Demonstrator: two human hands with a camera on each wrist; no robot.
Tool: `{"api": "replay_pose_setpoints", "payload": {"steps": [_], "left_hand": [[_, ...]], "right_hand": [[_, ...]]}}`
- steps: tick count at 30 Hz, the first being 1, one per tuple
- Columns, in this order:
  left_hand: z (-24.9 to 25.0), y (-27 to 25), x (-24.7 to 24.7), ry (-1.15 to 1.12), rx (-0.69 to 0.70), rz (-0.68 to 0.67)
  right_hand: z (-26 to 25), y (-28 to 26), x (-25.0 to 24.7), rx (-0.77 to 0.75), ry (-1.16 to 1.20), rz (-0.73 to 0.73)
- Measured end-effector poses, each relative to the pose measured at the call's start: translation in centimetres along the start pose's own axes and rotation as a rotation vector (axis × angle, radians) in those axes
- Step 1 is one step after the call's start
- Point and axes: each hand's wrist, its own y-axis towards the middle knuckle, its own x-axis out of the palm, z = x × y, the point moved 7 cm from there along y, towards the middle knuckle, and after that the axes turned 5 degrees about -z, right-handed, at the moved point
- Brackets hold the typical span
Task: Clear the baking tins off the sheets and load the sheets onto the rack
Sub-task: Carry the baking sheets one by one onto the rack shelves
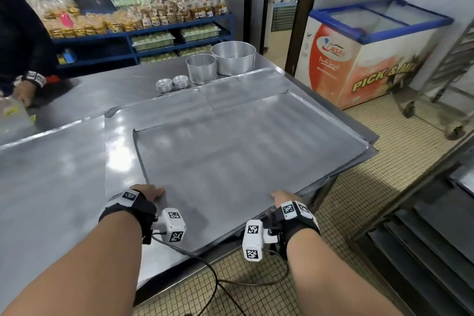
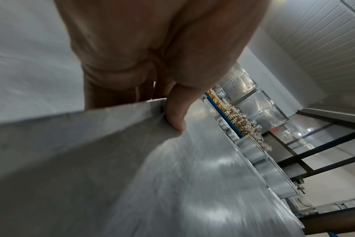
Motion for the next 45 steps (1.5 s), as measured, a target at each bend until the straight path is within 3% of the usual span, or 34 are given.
{"api": "replay_pose_setpoints", "payload": {"steps": [3,4,6,8,12,16,18,20,26,29,32,38,45], "left_hand": [[-1.0,-0.5,0.8,0.133,0.033,-0.056],[-1.5,-1.4,1.1,0.139,-0.017,-0.066],[-2.1,-3.1,1.5,0.184,0.063,-0.069],[-3.1,-3.3,2.2,0.434,0.140,-0.179],[-6.5,-3.3,1.9,0.402,0.033,-0.142],[-7.0,-4.8,1.5,0.620,0.174,-0.141],[-7.5,-4.8,0.6,0.501,0.176,-0.097],[-8.1,-4.9,-0.1,0.526,0.166,-0.085],[-7.8,-4.9,-3.7,0.428,0.047,0.178],[-5.7,-4.5,-3.4,0.507,0.103,0.225],[-3.7,-4.5,-2.4,0.522,0.176,0.211],[-2.2,-2.0,0.0,0.549,0.149,0.076],[-3.2,1.8,2.1,0.486,0.130,-0.111]], "right_hand": [[1.9,-1.5,1.9,0.096,0.275,-0.031],[2.8,-1.5,2.3,0.125,0.367,-0.011],[3.7,-2.5,3.1,0.169,0.465,0.024],[4.8,-3.2,4.0,0.212,0.517,0.045],[3.7,-6.8,7.4,0.179,0.442,-0.045],[3.5,-9.4,8.2,0.178,0.359,0.000],[4.2,-9.9,8.2,0.178,0.312,0.022],[4.9,-10.2,8.3,0.165,0.294,0.025],[6.6,-10.4,7.4,0.065,0.286,-0.001],[7.9,-10.6,6.4,0.059,0.267,-0.019],[9.3,-10.5,5.2,0.071,0.280,-0.009],[11.4,-9.6,2.2,0.118,0.249,0.019],[11.4,-8.9,-0.7,0.152,-0.027,0.063]]}}
